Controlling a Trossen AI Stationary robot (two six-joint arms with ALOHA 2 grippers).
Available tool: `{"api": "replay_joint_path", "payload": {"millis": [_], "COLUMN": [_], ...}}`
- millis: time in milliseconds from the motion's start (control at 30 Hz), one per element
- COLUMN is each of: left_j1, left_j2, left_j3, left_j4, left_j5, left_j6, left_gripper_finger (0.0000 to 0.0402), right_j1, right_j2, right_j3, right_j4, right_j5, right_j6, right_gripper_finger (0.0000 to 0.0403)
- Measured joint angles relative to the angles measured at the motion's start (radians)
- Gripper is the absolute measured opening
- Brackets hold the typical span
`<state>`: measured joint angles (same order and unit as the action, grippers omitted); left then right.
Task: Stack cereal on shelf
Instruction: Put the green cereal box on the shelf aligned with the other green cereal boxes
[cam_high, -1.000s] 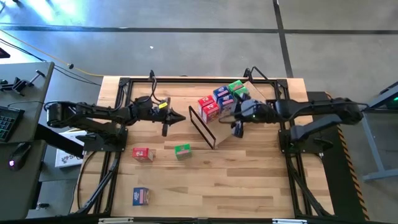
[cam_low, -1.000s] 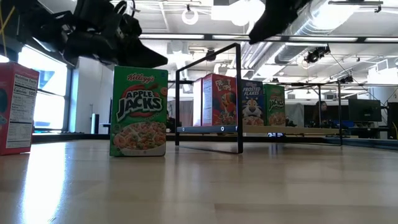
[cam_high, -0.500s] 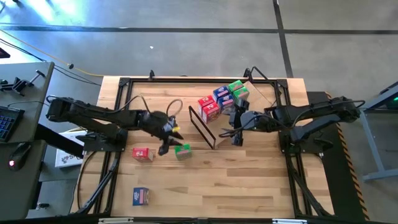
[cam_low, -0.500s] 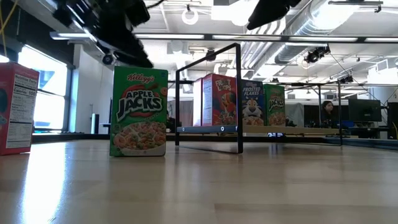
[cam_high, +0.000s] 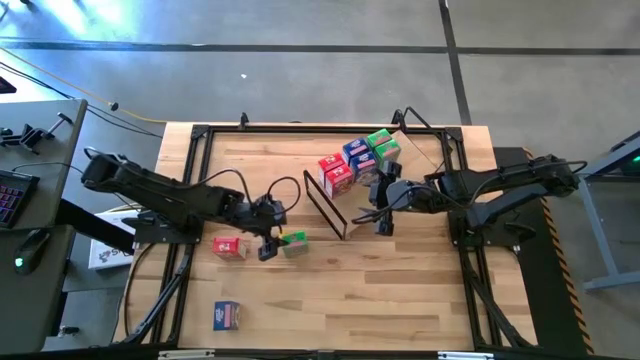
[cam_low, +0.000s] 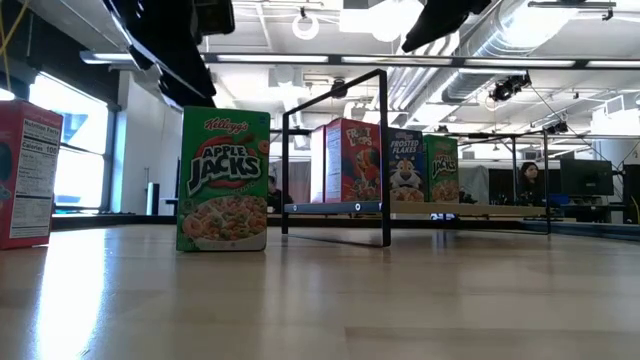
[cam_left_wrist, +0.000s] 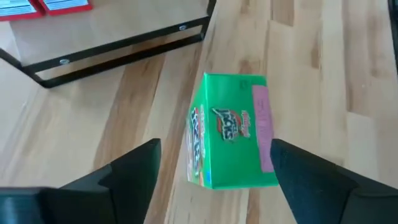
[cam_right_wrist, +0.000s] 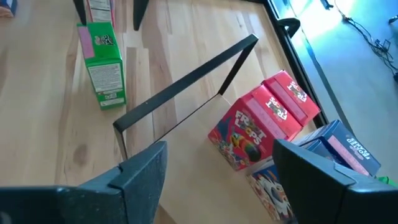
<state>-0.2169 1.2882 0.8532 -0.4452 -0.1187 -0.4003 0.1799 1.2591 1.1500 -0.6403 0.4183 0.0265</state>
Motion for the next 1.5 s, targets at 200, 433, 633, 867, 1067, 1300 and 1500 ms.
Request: {"api": "replay_joint_path", "payload": {"millis": [200, 433, 633, 867, 1067, 1300, 1500], "left_j1": [-0.019, -0.029, -0.025, -0.03, -0.048, -0.079, -0.075], "left_j2": [0.046, 0.055, 0.053, 0.072, 0.105, 0.122, 0.12], "left_j3": [0.001, 0.008, 0.057, 0.058, 0.063, 0.057, 0.098], "left_j4": [0.007, 0.005, -0.023, -0.069, -0.061, -0.087, -0.142], "left_j5": [0.011, 0.004, 0.005, -0.01, -0.015, -0.025, -0.036], "left_j6": [-0.01, 0.02, 0.035, -0.015, -0.018, -0.006, 0.005], "left_gripper_finger": [0.0296, 0.0296, 0.0296, 0.0296, 0.0296, 0.0296, 0.0296], "right_j1": [0.0, 0.0, 0.0, 0.0, 0.0, 0.0, 0.0], "right_j2": [0.0, 0.0, 0.0, 0.0, 0.0, 0.005, 0.005], "right_j3": [0.0, 0.0, 0.0, 0.0, 0.0, -0.001, -0.001], "right_j4": [-0.01, -0.007, -0.008, -0.009, -0.011, -0.015, -0.009], "right_j5": [-0.002, -0.002, 0.001, 0.001, 0.001, -0.008, -0.007], "right_j6": [-0.001, -0.011, -0.027, -0.027, -0.027, -0.027, -0.027], "right_gripper_finger": [0.0278, 0.0278, 0.0278, 0.0278, 0.0278, 0.0278, 0.0278]}}
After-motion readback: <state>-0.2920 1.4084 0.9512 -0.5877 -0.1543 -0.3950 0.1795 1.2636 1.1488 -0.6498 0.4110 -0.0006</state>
